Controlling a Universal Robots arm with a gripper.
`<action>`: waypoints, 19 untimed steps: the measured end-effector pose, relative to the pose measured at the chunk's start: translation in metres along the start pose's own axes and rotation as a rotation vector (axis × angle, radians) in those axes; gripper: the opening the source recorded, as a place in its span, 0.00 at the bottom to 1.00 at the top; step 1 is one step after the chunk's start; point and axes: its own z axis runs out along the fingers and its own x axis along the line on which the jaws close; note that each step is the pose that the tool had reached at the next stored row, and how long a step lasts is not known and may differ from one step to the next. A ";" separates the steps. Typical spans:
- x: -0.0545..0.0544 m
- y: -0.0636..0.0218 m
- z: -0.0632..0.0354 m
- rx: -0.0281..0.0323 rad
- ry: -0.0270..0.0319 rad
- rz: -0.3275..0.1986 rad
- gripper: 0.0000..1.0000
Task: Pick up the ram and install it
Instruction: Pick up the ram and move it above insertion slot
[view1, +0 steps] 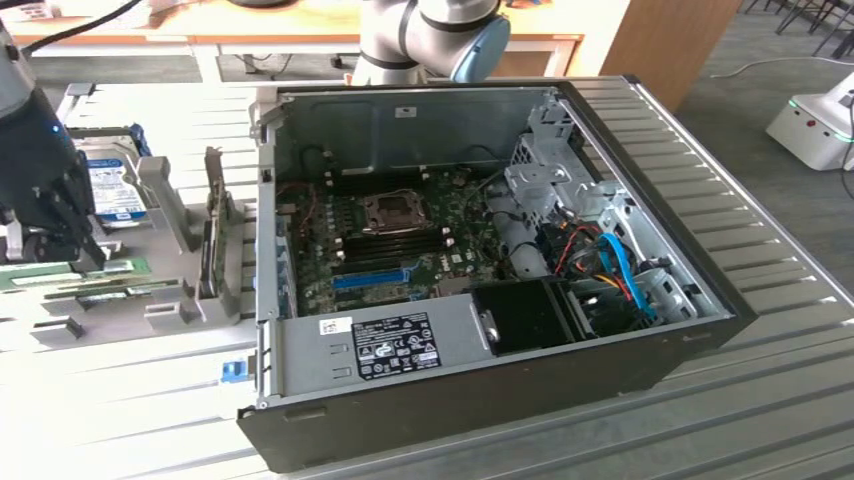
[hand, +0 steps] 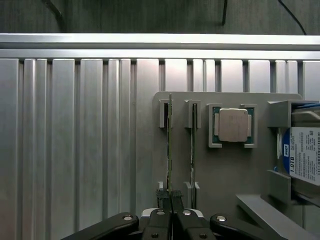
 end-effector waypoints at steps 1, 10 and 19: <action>0.000 0.0001 -0.0020 -0.0001 0.0001 0.000 0.12; 0.000 0.0004 -0.0214 0.0000 0.0000 0.000 0.12; 0.000 0.0008 -0.0401 0.0000 0.0000 0.000 0.12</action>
